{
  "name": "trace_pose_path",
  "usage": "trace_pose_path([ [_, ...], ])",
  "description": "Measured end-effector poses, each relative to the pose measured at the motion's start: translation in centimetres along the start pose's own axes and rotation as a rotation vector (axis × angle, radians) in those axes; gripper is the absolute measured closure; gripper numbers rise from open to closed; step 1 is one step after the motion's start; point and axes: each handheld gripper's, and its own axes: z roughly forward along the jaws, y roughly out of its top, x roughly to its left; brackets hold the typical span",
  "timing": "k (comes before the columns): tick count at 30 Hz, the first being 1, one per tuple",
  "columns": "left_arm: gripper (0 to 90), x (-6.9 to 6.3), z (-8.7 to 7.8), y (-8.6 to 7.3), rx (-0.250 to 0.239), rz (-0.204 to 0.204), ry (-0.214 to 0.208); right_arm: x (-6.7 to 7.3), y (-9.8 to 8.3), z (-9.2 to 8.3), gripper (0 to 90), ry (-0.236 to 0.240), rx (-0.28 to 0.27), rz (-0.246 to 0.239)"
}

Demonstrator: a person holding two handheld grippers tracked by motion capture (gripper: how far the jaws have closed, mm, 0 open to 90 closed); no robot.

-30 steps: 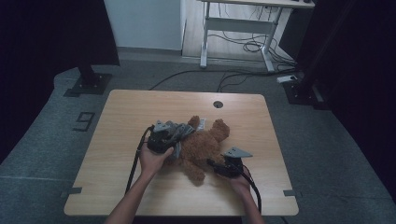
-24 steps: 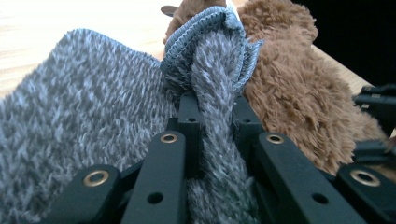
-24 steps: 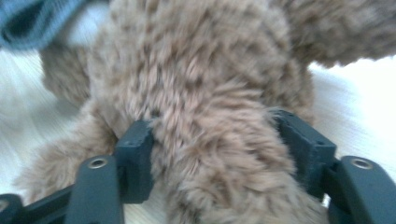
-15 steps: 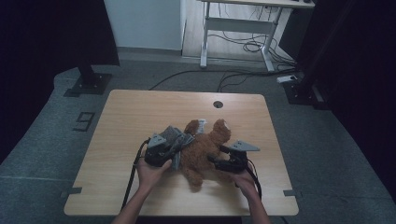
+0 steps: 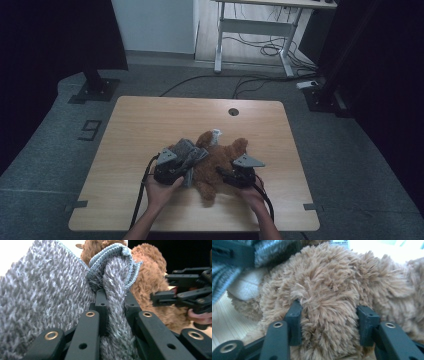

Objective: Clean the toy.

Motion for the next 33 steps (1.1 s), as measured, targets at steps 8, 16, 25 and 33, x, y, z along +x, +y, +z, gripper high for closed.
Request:
trace_pose_path([
  [8, 78.0, -2.9, -0.3, 3.9, -0.024, 0.061, -0.051, 0.1, -0.8, -0.3, 51.8, 0.006, -0.043, 0.003],
  [16, 77.7, -7.9, 6.1, 6.7, 0.075, 0.144, -0.091, 0.2, -1.0, -0.5, 51.6, 0.004, -0.049, 0.012],
  [25, 78.2, -6.5, 8.5, 4.6, 0.113, 0.139, -0.026, 0.1, -1.3, -0.4, 51.8, 0.006, -0.047, 0.014],
  [33, 78.3, -3.7, 5.2, 4.1, 0.118, 0.15, 0.101, 0.1, -1.4, -0.4, 51.9, 0.003, -0.059, 0.026],
])
